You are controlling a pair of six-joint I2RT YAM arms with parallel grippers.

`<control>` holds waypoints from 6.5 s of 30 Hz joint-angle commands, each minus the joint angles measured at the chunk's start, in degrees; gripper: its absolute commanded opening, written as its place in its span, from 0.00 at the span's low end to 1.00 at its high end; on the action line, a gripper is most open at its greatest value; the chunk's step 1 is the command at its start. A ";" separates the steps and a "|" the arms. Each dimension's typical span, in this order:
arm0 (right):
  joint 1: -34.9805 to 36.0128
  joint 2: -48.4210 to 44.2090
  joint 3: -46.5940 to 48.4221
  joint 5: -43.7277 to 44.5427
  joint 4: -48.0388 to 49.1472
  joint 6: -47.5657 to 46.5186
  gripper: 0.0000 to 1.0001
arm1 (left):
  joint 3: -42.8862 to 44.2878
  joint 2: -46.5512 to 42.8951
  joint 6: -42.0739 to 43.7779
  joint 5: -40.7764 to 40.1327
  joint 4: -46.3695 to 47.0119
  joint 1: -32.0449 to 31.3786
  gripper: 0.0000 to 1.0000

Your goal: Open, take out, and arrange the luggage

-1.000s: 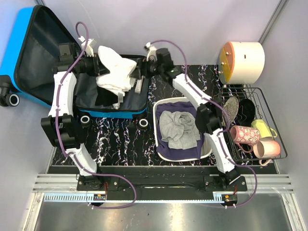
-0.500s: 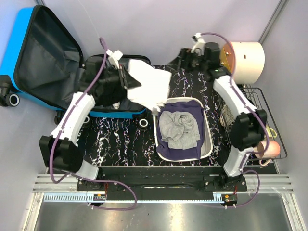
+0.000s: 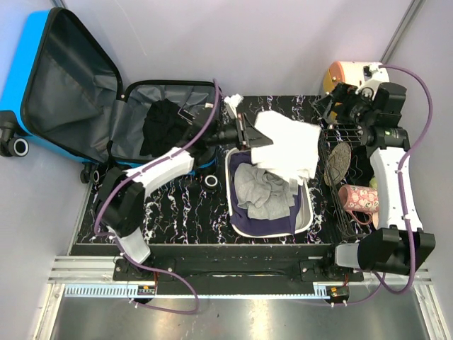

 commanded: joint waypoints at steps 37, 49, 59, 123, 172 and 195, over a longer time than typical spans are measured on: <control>15.80 14.03 -16.82 -10.41 -9.83 -15.65 0.80 | 17.08 -4.92 88.07 -18.79 -61.15 35.56 0.96; 15.63 8.57 -10.14 -11.65 -13.17 -14.50 0.83 | 40.11 22.94 98.24 -21.07 -68.35 39.44 0.83; 15.63 10.85 -6.88 -9.18 -15.63 -18.02 0.85 | 32.76 24.02 94.54 -27.23 -67.57 40.06 0.83; 15.63 14.37 -5.30 -10.50 -13.96 -17.14 0.85 | 36.01 15.13 145.91 -7.24 -86.45 39.54 0.94; 15.62 15.16 -3.45 -10.67 -15.46 -18.45 0.85 | 53.47 24.11 155.05 -15.89 -78.01 34.97 0.00; 14.39 8.30 -8.37 -14.10 -14.58 -16.96 0.86 | 50.84 11.89 75.98 16.97 -107.64 34.35 0.00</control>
